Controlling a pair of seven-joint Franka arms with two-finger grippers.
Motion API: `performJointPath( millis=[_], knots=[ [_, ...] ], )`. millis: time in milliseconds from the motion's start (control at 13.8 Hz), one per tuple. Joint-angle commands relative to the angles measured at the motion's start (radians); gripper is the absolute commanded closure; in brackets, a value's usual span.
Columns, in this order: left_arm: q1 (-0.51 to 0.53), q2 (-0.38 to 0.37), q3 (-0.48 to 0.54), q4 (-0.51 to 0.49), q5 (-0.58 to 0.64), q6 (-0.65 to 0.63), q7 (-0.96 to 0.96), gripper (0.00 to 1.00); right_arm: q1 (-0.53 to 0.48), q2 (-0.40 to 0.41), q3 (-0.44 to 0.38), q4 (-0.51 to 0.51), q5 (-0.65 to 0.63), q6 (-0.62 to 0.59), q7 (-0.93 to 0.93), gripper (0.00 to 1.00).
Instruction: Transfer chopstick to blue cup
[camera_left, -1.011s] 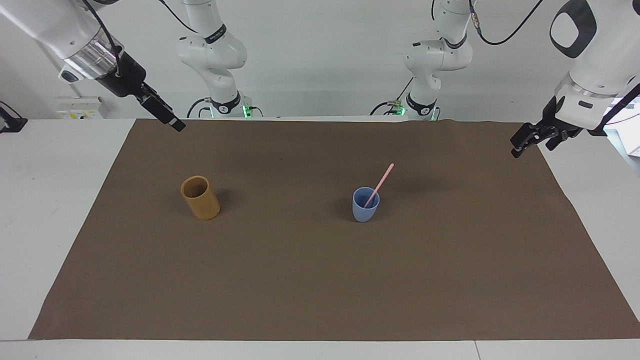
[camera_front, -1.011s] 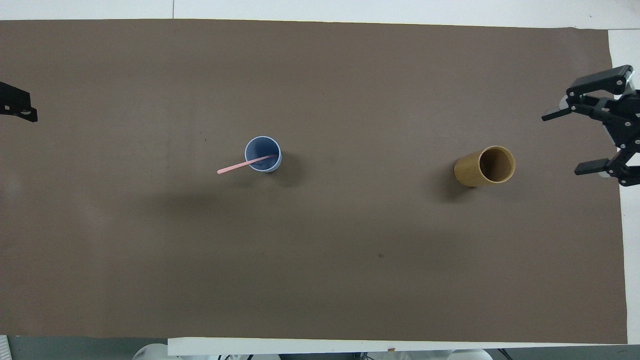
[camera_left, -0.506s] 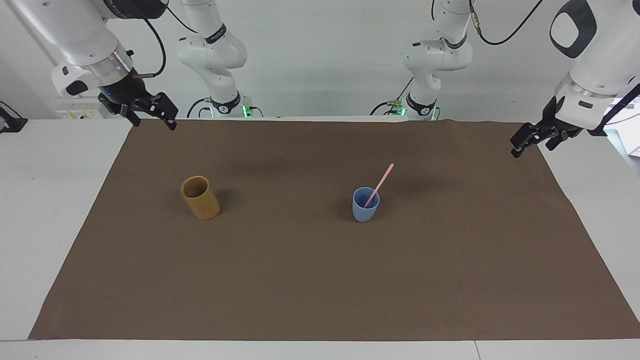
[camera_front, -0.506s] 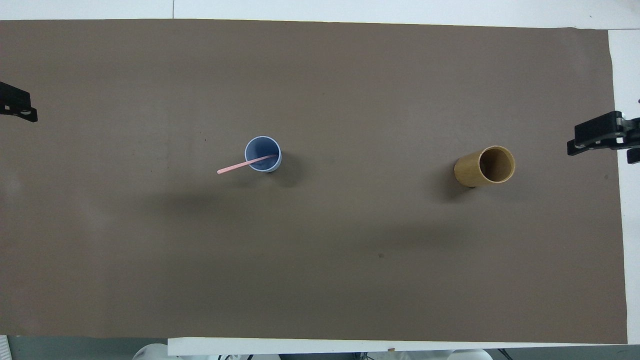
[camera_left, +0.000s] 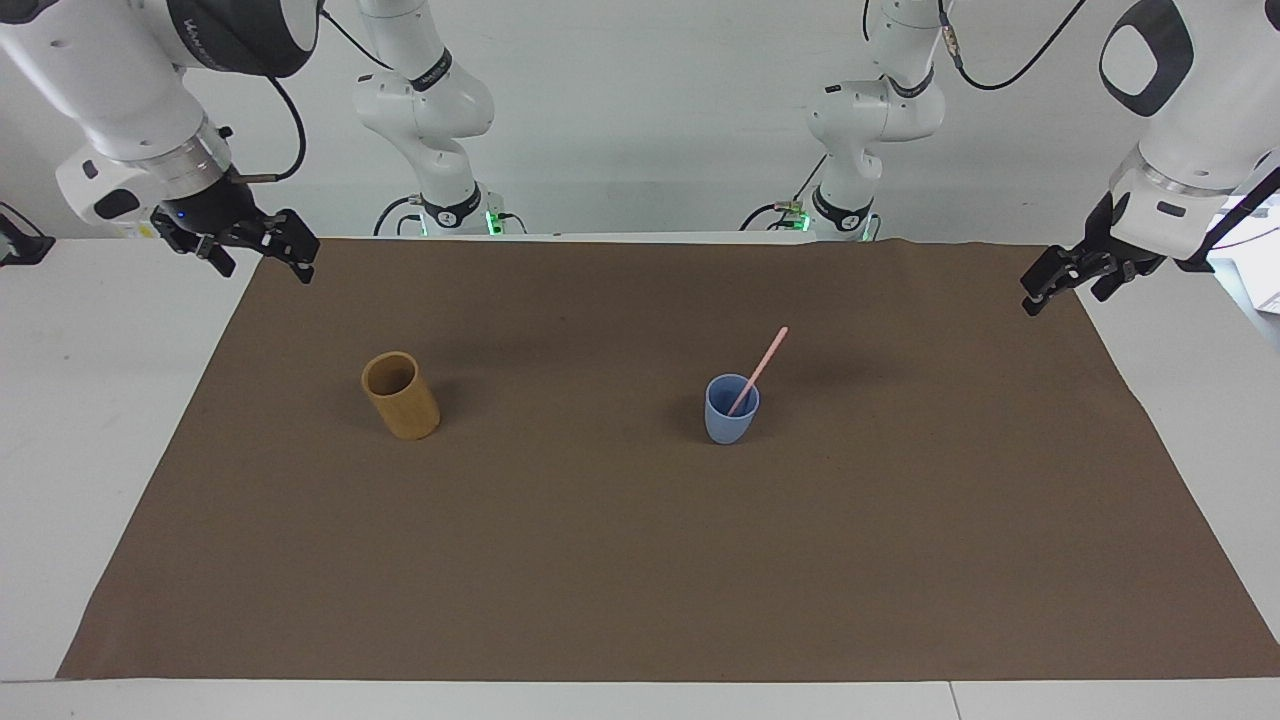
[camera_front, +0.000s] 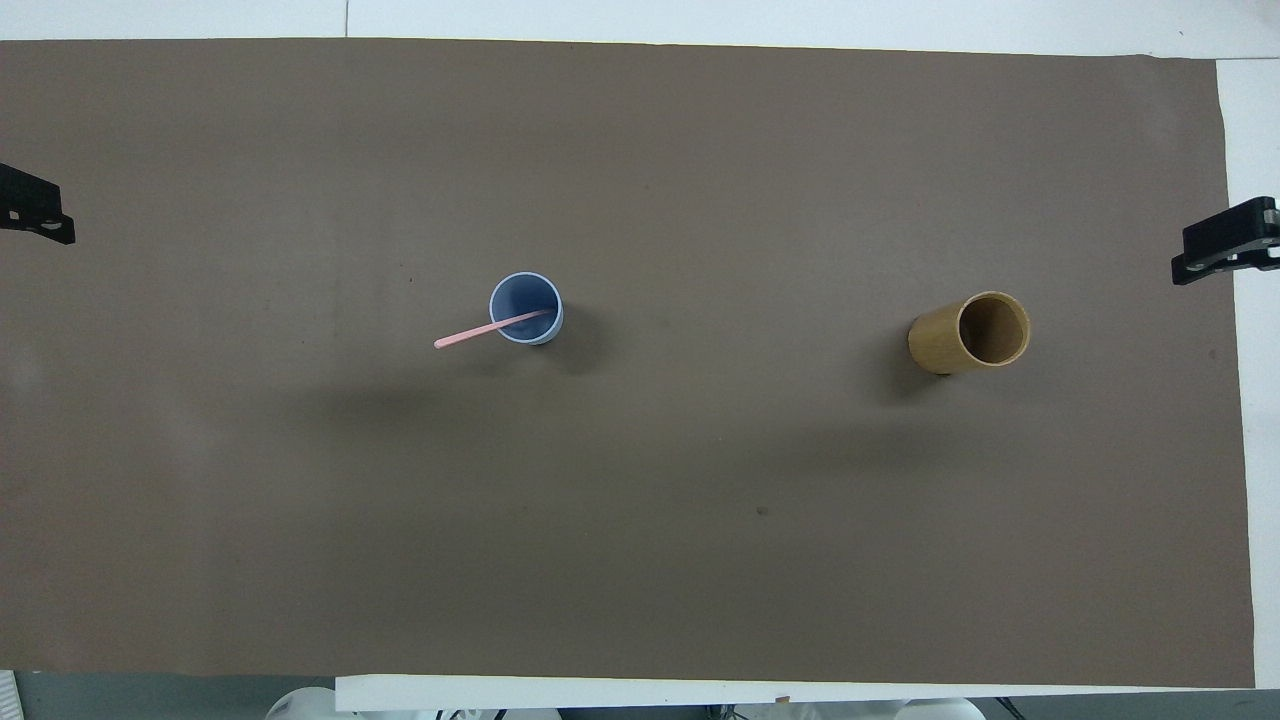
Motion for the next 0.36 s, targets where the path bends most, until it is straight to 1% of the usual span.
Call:
performJointPath(
  millis=[0,144,289],
  knots=[
    [0.004,-0.01,-0.002,-0.008,0.004,-0.008,0.003,0.0,0.009,-0.018,-0.011,-0.001,-0.017,-0.01,-0.037,0.0],
    [0.004,-0.01,-0.002,-0.008,0.004,-0.008,0.003,0.0,0.017,-0.035,-0.018,-0.024,-0.016,-0.01,-0.068,0.0],
    [0.004,-0.01,-0.002,-0.008,0.004,-0.008,0.003,0.0,0.029,-0.036,-0.034,-0.023,-0.017,-0.009,-0.07,0.0]
  ],
)
